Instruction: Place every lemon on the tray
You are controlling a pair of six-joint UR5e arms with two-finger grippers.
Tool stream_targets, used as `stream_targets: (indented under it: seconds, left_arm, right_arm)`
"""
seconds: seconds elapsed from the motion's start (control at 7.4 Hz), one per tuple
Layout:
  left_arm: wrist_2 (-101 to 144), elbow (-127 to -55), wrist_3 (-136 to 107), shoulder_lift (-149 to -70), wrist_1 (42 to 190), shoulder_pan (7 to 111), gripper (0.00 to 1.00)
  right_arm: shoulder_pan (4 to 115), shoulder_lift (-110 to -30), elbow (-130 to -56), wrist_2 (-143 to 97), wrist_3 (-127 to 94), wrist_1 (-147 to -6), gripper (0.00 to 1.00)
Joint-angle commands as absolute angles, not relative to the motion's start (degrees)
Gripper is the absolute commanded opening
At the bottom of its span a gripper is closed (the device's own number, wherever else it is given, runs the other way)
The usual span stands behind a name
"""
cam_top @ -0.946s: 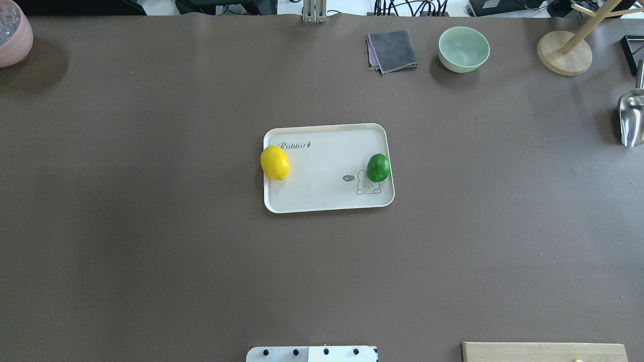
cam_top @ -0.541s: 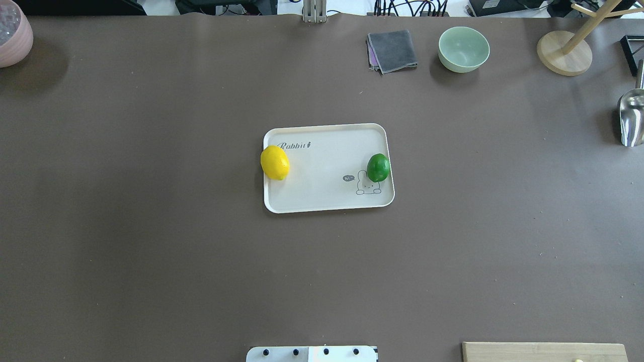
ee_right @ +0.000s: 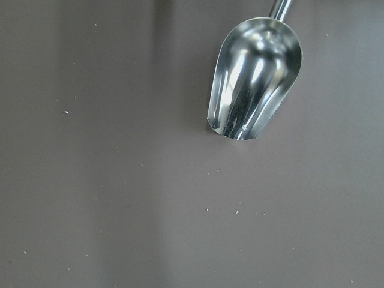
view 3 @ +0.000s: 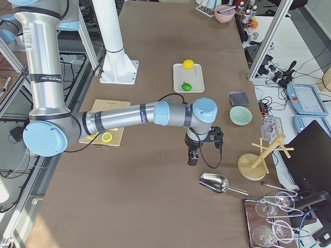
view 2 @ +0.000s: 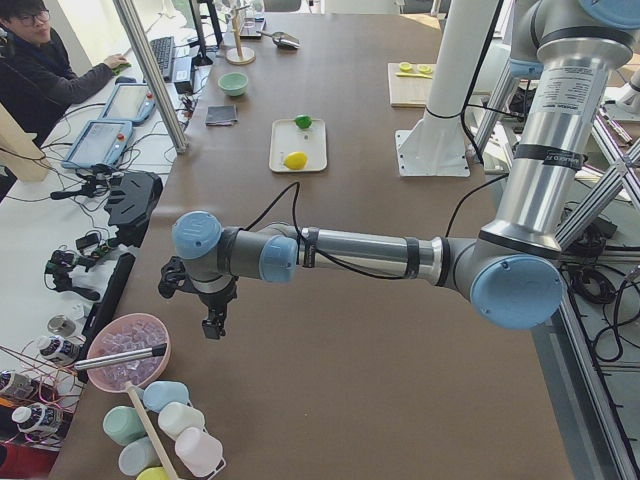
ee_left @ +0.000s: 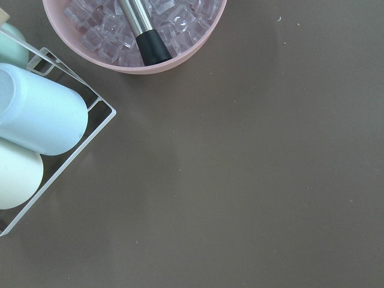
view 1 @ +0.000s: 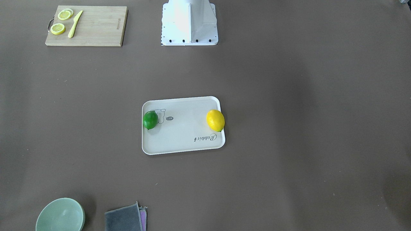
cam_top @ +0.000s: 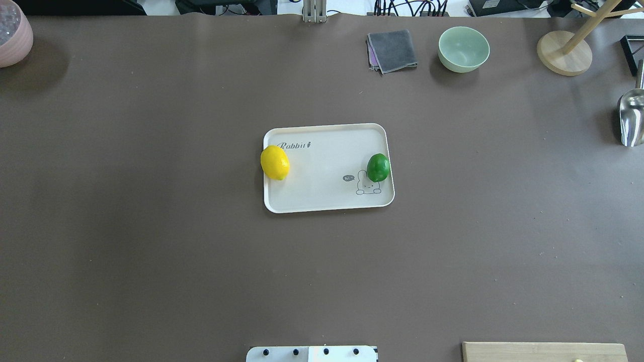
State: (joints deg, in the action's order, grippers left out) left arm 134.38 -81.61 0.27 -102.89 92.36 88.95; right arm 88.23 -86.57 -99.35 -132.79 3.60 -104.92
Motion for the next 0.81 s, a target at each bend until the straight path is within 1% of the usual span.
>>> stream_targets:
  seconds: [0.0,0.68]
  left_arm:
    - [134.4,-81.7,0.3,-102.8,92.4,89.0,0.98]
    - [134.4,-82.6,0.4,-101.6,92.4,88.9,0.98]
  right_arm:
    - [87.6,-86.6,-100.0,-134.4,3.6,-104.9,1.0]
    - [86.6,-86.5,-100.9,-135.0,3.5,-104.9,1.0]
